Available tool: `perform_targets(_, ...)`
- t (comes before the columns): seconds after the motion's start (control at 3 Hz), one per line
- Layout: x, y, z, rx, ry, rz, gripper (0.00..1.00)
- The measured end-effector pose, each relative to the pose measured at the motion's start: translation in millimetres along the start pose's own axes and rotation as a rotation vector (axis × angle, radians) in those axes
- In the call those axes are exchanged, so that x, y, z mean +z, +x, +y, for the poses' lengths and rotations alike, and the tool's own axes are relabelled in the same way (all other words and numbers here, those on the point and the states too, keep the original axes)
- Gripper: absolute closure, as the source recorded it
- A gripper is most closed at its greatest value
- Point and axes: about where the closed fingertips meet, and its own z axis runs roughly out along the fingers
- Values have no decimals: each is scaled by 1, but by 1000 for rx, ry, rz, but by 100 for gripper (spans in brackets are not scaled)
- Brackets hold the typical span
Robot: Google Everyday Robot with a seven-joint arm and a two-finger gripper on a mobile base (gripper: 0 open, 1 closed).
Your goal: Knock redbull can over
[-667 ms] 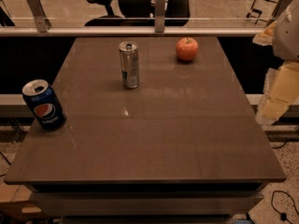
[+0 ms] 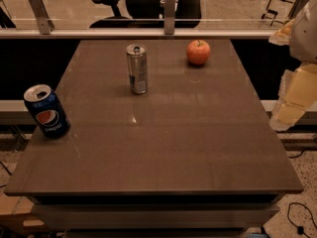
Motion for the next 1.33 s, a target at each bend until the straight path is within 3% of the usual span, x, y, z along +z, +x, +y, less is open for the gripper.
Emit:
perform_targets(0.67, -7, -19, -7, 50, 60, -77, 0)
perform_targets(1.33, -3, -39, -28, 152, 90, -269, 0)
